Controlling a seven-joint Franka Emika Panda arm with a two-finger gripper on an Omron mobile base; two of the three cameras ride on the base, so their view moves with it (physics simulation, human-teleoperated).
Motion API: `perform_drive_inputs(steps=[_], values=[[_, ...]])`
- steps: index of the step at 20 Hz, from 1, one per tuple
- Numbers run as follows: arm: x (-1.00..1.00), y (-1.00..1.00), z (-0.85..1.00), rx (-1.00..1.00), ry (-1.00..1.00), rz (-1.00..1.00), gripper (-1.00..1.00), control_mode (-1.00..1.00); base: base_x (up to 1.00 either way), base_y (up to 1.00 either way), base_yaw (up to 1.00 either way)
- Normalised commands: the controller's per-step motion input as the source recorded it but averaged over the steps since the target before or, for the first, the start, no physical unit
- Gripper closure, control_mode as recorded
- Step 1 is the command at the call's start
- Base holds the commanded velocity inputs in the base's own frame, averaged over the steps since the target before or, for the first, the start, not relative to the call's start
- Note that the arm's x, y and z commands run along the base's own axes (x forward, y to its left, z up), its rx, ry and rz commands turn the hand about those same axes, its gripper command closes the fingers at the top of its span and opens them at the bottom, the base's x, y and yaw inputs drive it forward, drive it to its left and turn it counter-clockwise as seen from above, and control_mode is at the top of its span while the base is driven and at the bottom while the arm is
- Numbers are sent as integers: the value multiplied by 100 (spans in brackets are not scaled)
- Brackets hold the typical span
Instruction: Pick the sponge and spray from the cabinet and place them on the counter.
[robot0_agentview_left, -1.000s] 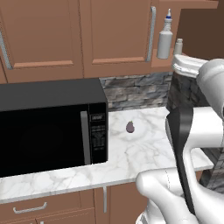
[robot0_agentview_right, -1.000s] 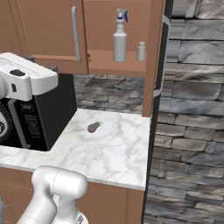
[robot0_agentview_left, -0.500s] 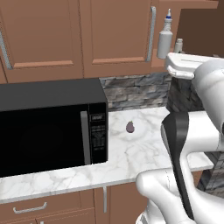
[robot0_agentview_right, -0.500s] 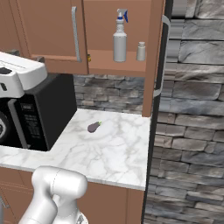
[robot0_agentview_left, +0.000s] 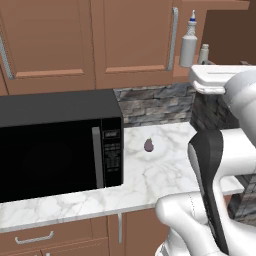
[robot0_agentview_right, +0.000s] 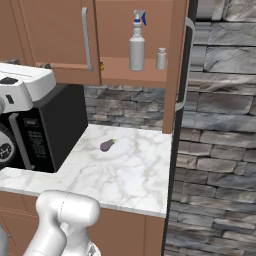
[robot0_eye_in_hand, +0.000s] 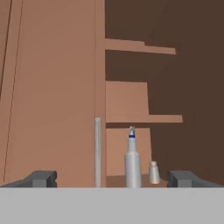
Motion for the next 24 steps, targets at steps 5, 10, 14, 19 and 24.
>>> perform_drive_inputs(steps=[5,10,14,19,24], values=[[0,5,0,-2,-6,8,-100,-100,0,0,0],[0,2,-6,-5,-15,4,-100,-100,0,0,0],[5,0,-13,-2,-11,0,-100,-100,0,0,0],[32,0,-12,0,-1,0,-100,-100,0,0,0],[42,0,-4,0,0,0,-100,-100,0,0,0]])
